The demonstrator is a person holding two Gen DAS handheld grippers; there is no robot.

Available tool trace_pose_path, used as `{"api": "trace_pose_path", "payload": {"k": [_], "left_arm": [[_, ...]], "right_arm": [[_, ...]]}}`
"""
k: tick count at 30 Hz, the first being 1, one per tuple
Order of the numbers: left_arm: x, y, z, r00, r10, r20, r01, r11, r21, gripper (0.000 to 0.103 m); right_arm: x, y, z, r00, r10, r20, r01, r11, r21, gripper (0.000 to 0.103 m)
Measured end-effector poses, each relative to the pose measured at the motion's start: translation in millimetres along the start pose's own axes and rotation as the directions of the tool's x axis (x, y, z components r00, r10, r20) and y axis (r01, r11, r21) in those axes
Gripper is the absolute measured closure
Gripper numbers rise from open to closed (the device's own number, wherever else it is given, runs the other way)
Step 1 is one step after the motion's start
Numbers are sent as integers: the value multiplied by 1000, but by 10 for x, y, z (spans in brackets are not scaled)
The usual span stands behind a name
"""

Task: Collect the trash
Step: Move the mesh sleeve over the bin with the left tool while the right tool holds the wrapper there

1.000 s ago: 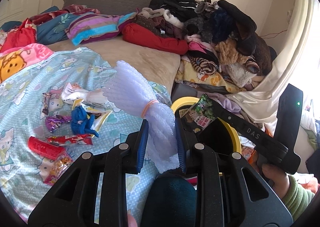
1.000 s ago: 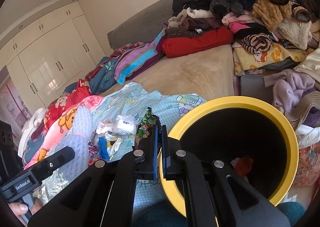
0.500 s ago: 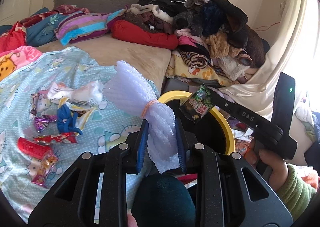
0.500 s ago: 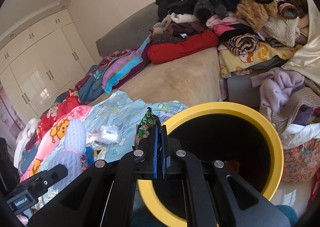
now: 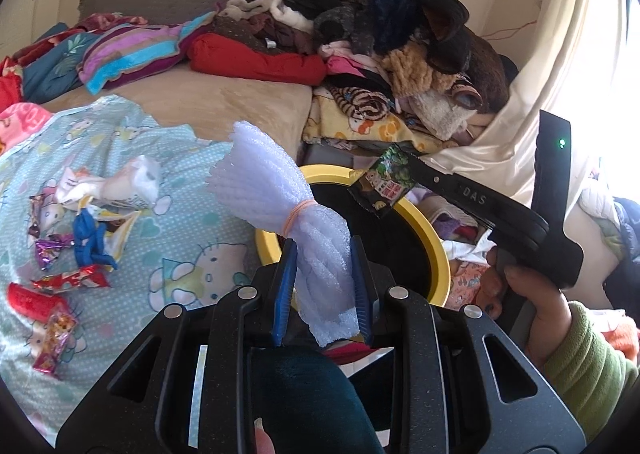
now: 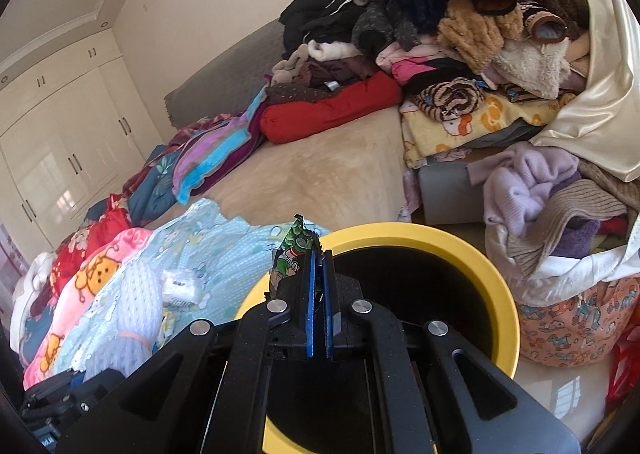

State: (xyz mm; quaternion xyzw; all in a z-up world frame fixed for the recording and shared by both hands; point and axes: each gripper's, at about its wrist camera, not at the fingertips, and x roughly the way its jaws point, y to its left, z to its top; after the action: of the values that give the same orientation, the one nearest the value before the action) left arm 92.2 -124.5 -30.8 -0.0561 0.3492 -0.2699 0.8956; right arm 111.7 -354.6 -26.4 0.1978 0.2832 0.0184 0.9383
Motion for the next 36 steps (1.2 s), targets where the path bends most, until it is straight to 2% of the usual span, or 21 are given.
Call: {"api": "trace_pose_path", "payload": {"k": [21, 36], "left_arm": [[411, -236, -73, 996, -62, -69, 66, 997, 51, 83], [747, -251, -49, 992, -54, -114, 59, 997, 44, 83]], "right_arm": [[54, -454, 20, 995, -104, 4, 104, 993, 59, 99], [177, -634, -36, 992, -124, -35, 126, 989, 79, 99]]}}
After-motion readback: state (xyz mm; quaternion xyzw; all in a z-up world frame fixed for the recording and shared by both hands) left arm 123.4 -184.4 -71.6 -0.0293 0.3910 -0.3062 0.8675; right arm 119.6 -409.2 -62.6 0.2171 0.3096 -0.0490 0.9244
